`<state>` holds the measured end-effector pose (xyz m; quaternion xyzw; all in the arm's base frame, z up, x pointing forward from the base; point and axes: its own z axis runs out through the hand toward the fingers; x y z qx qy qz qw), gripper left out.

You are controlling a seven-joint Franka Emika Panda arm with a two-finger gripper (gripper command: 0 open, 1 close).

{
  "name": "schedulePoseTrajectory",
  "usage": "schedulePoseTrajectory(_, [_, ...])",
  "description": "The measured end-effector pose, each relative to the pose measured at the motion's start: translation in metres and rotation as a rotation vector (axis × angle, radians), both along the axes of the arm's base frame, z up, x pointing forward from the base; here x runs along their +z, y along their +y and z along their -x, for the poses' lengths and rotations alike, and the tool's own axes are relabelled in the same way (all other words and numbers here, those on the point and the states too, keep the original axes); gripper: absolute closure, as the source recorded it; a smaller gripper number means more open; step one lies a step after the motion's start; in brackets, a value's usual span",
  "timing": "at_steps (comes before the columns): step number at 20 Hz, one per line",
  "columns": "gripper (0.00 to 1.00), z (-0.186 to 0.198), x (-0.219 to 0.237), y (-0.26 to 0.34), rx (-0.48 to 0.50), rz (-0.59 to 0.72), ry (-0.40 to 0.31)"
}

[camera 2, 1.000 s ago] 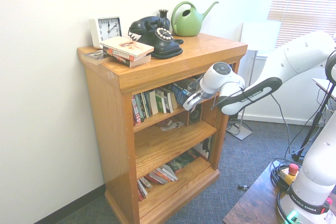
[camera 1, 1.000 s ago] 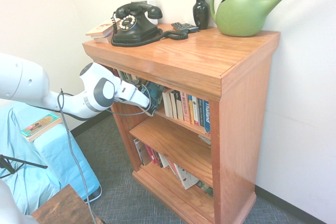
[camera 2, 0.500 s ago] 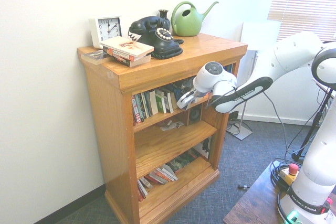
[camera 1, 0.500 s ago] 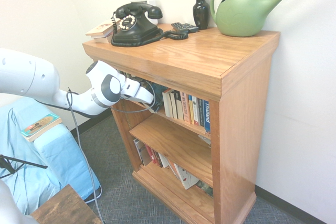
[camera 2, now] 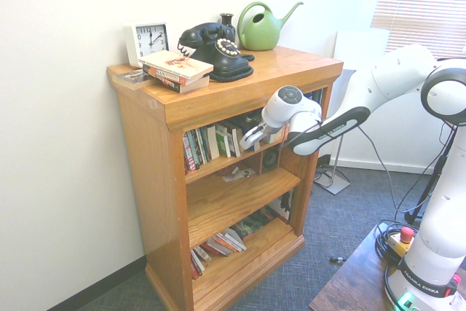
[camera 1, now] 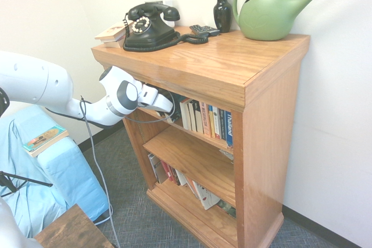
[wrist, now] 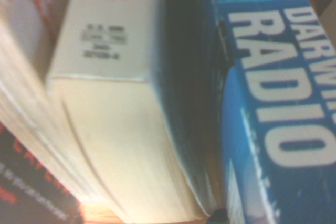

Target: Put the book on the shelf

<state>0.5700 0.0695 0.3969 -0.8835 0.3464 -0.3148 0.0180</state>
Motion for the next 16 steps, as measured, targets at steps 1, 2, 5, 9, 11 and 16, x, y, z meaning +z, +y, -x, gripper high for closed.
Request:
schedulePoseTrajectory(1, [0.0, 0.001, -0.003, 0.001, 0.003, 0.003, 0.004])
schedulePoseTrajectory(2, [0.0, 0.002, -0.004, 0.002, 0.006, 0.005, 0.004])
schedulePoseTrajectory(5, [0.0, 0.01, -0.003, 0.001, 0.013, 0.017, 0.0])
schedulePoseTrajectory(9, [0.0, 0.036, -0.009, -0.002, 0.013, 0.027, 0.022])
schedulePoseTrajectory(11, [0.0, 0.054, -0.008, -0.005, 0.012, 0.028, 0.022])
schedulePoseTrajectory(16, [0.0, 0.12, -0.001, -0.028, -0.019, 0.045, 0.017])
